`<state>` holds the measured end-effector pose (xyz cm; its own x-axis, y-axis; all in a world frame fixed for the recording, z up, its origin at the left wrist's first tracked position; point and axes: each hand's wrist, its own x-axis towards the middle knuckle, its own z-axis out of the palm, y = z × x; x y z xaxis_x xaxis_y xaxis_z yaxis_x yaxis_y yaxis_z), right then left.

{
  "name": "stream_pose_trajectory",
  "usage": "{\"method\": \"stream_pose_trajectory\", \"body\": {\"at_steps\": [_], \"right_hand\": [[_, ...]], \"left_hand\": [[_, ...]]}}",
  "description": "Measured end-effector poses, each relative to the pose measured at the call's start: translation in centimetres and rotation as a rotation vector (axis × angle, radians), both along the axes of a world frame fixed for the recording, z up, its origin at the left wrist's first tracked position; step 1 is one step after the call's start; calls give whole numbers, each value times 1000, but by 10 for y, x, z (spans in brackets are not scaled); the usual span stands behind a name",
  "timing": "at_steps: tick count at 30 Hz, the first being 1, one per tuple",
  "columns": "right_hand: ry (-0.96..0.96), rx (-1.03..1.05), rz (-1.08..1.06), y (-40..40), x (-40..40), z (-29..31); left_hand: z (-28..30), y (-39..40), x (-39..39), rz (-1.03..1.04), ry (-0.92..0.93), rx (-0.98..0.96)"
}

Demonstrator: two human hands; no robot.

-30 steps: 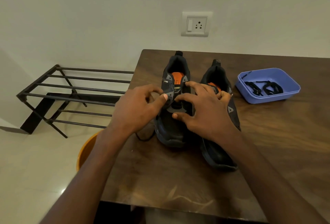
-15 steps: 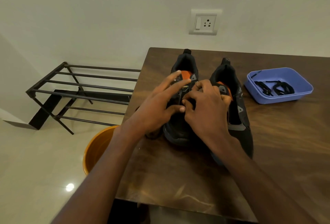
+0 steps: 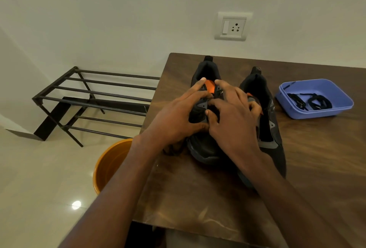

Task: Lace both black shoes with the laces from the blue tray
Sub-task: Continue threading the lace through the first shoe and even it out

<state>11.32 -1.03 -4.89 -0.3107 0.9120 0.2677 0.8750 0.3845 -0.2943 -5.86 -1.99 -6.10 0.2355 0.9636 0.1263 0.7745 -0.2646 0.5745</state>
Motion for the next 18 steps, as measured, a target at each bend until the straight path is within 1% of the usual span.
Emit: {"method": "stream_pose_trajectory", "body": {"at_steps": [5, 7, 9, 12, 14, 16, 18], "right_hand": [[-26, -44, 0, 4, 6, 0], [-15, -29, 10, 3, 7, 0], [58, 43, -6, 0, 9, 1], [276, 157, -137, -3, 18, 4], [334, 211, -189, -5, 22, 7], [255, 241, -148, -7, 20, 7], [105, 247, -47, -6, 14, 5]], "left_hand": [[-2, 4, 1, -36, 37, -37], [-3, 5, 1, -36, 13, -25], [-4, 5, 1, -23, -24, 11], [-4, 6, 0, -7, -64, 34], [-5, 6, 0, -8, -92, 26], [-6, 6, -1, -10, -109, 29], [-7, 6, -1, -12, -122, 39]]}}
